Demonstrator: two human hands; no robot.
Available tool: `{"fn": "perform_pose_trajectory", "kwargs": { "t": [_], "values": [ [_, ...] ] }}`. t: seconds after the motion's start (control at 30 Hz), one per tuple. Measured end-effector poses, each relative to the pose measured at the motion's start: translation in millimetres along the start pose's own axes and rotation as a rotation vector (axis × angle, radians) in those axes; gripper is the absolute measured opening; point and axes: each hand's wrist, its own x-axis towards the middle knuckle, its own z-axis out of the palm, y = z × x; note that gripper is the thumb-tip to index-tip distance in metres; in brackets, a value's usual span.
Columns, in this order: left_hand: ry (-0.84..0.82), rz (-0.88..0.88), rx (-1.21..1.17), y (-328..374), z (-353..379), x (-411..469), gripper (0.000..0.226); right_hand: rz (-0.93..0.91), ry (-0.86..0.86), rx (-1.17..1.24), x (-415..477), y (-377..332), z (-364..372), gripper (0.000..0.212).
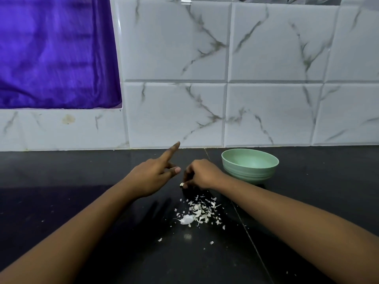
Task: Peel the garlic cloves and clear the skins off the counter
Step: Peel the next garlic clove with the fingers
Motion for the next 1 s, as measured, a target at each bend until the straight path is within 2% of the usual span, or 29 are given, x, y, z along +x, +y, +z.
{"fn": "perform_pose_trajectory", "kwargs": {
  "t": [0.1, 0.23, 0.37, 0.5, 0.6, 0.73, 0.87, 0.97, 1.0],
  "values": [
    [0.025, 0.001, 0.041, 0.7, -0.1, 0.3, 0.054, -0.007, 0.003, -0.047, 2.2, -2.7, 1.5, 0.019],
    [-0.016, -0.039, 0.13, -2.3, -0.2, 1.1, 0.037, -0.068, -0.086, -0.031, 4.6, -3.3, -3.9, 0.022],
    [-0.033, -0.054, 0.154, -2.4, 0.0, 1.5, 0.034, -0.15, -0.048, -0.055, -1.9, -3.4, -11.2, 0.018],
    [-0.096, -0.022, 0.144, -1.8, 3.5, 1.8, 0.035, -0.111, -0.004, 0.146, -26.2, 11.9, -31.8, 0.009],
    [-0.175, 0.054, 0.12, 1.2, 8.4, 1.0, 0.037, -0.076, -0.025, 0.149, -51.1, 26.6, -49.9, 0.006],
    [-0.268, 0.121, 0.113, 7.2, 14.4, -0.4, 0.04, -0.111, 0.081, 0.117, -68.7, 37.2, -51.9, 0.007],
    [-0.281, 0.137, 0.097, 5.3, 16.4, -0.2, 0.042, -0.146, 0.109, -0.141, -71.1, 45.4, -28.9, 0.008],
    [-0.276, 0.146, 0.088, 3.3, 15.7, 0.7, 0.043, -0.141, 0.261, -0.012, -68.2, 48.3, -31.0, 0.007],
    [-0.276, 0.148, 0.089, 3.4, 15.7, 0.7, 0.043, -0.135, 0.243, -0.017, -69.0, 47.1, -29.5, 0.007]
  ]
}}
